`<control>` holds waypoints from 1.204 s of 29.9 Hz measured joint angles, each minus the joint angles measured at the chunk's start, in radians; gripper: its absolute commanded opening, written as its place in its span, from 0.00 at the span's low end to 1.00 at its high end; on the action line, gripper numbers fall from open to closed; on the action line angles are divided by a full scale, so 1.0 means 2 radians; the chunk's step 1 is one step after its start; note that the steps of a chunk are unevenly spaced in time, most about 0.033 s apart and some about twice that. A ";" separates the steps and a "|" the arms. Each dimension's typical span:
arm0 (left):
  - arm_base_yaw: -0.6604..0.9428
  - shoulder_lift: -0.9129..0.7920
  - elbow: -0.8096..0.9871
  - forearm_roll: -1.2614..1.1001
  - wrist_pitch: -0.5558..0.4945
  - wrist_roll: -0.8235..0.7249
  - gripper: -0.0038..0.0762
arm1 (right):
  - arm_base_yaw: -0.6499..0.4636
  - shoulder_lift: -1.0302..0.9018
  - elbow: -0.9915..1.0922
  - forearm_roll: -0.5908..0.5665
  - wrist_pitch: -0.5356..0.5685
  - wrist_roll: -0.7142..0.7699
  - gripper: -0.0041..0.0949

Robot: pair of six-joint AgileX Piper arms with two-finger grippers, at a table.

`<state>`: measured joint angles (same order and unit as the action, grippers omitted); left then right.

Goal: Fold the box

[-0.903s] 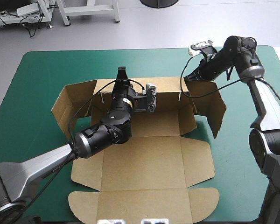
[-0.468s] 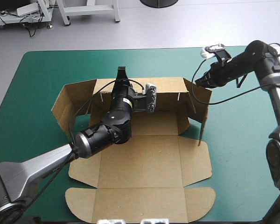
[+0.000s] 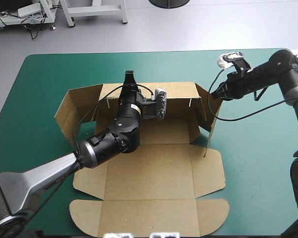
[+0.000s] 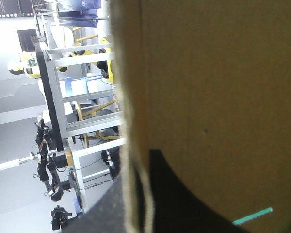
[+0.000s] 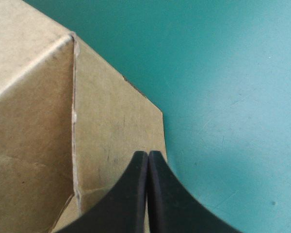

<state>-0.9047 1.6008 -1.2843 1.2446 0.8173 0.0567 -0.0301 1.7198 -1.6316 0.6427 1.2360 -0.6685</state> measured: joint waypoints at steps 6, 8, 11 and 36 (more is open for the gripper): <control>0.000 0.000 0.000 0.000 0.001 0.000 0.04 | 0.000 -0.020 0.016 -0.020 -0.002 -0.025 0.02; 0.000 0.000 0.000 0.000 0.001 0.000 0.04 | 0.000 -0.036 0.039 -0.014 -0.004 -0.053 0.02; 0.000 0.000 0.000 0.000 0.001 0.000 0.04 | 0.000 -0.070 0.096 0.000 -0.037 -0.091 0.02; 0.000 0.000 0.000 -0.017 0.003 0.000 0.04 | 0.030 -0.168 0.328 0.162 -0.180 -0.346 0.67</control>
<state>-0.9047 1.6008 -1.2843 1.2102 0.8234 0.0576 0.0299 1.3834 -0.9758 0.9661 0.8765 -1.3600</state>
